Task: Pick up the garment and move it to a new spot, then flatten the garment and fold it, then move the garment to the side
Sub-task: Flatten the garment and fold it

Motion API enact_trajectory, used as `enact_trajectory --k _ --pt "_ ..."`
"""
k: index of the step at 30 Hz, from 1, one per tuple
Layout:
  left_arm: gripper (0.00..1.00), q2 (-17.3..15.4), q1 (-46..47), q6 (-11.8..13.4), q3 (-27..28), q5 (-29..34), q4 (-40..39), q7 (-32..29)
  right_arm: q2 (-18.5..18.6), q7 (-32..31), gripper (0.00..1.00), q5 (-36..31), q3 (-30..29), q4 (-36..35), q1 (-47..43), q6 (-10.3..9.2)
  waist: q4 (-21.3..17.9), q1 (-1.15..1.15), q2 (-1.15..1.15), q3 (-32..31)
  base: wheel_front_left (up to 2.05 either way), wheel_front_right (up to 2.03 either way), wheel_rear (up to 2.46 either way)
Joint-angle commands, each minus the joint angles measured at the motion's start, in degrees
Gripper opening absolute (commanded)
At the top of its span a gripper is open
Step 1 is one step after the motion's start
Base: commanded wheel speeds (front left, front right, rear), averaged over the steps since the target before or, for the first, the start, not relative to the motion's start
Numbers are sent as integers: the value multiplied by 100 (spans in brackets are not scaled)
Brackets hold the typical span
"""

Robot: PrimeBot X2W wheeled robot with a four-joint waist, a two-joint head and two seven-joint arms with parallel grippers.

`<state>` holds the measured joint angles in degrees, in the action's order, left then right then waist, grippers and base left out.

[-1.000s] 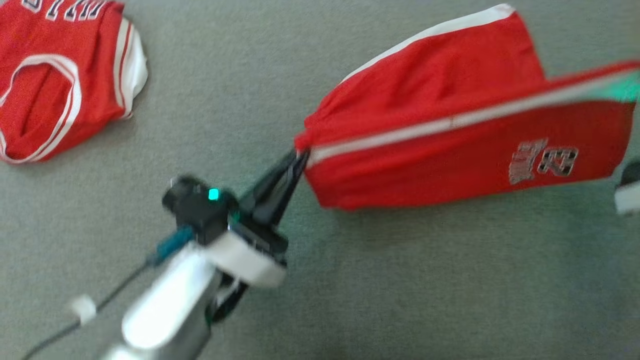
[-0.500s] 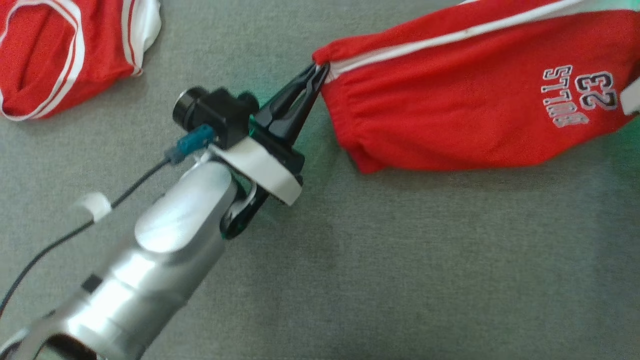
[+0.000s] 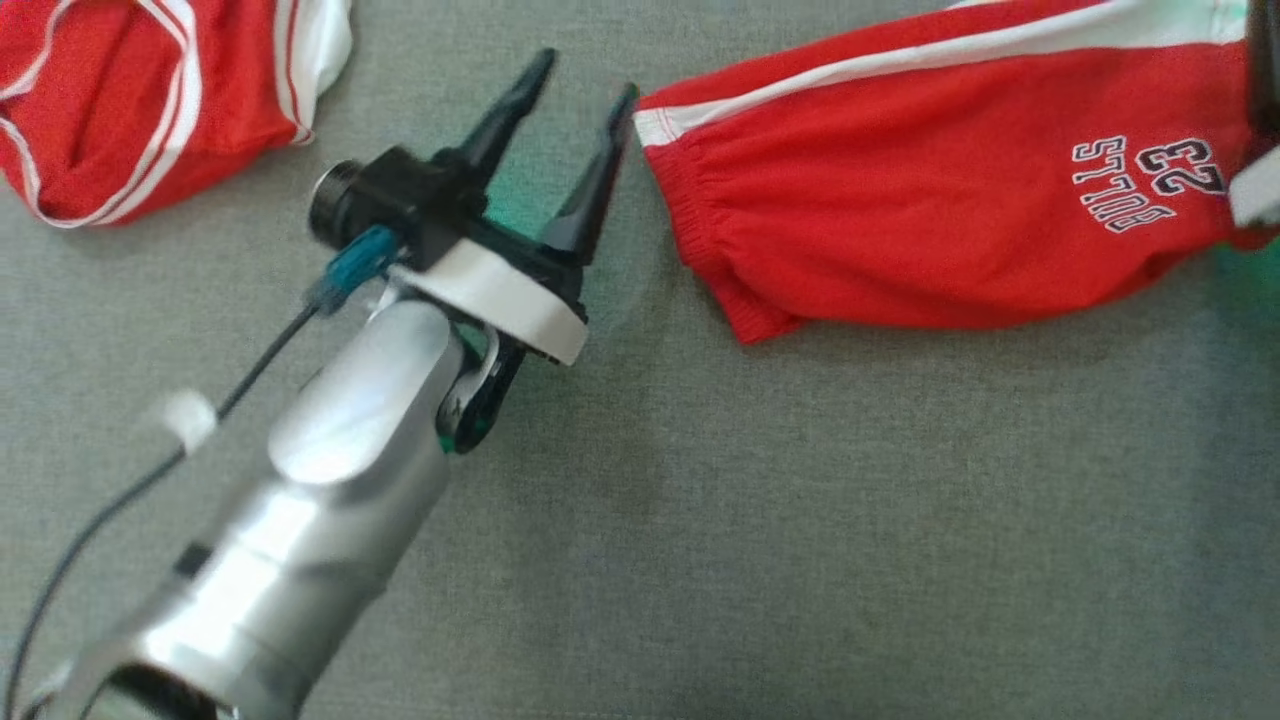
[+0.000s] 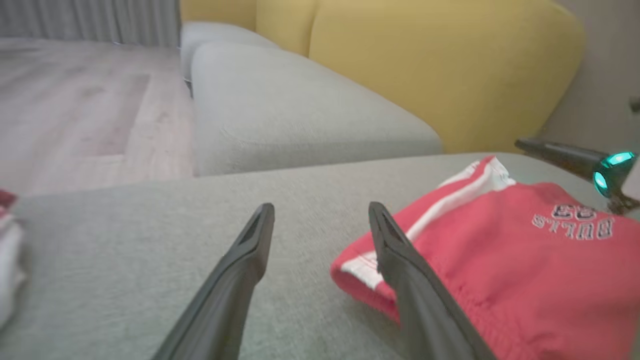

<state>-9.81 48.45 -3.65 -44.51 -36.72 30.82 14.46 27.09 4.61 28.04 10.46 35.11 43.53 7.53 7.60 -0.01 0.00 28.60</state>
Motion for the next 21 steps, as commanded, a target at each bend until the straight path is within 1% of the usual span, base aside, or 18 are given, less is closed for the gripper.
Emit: enact_trajectory --k 1,6,8,10,11,12,13,17,18,21 --pt "100 -92 -195 117 335 152 -264 51 74 2 100 76 19 -87 -307 -4 20 1 0 -87 0 0 0" --pt "100 44 -1172 636 1229 961 -1152 52 93 -275 100 191 -95 186 -705 -4 118 1 0 -239 0 0 0" --pt "100 166 -1584 762 1561 1247 -1534 52 48 -423 100 220 -194 441 -786 -4 191 1 0 -306 0 0 0" --pt "100 285 -1983 805 1823 1505 -1883 52 -15 -651 100 296 -155 652 -857 -4 271 1 0 -378 0 0 0" --pt "100 342 -2177 809 1935 1612 -2035 53 -55 -741 79 391 -147 719 -887 -4 307 1 0 -415 0 0 0" --pt "100 389 -2360 802 2032 1714 -2173 53 -88 -792 38 499 -167 764 -910 -4 336 1 0 -454 0 0 0" --pt "100 430 -2532 788 2115 1811 -2300 53 -102 -822 0 583 -176 794 -933 -4 360 1 0 -493 0 0 0" --pt "100 549 -3099 695 2407 2059 -2626 53 -91 -870 0 862 -119 815 -1045 -4 370 1 0 -668 0 0 0" --pt "100 549 -3099 695 2407 2059 -2626 53 -91 -870 0 862 -119 815 -1045 -4 370 1 0 -668 0 0 0" --pt "100 595 -3367 617 2578 2189 -2726 53 -8 -704 0 922 -158 859 -1106 -4 295 1 0 -808 0 0 0"
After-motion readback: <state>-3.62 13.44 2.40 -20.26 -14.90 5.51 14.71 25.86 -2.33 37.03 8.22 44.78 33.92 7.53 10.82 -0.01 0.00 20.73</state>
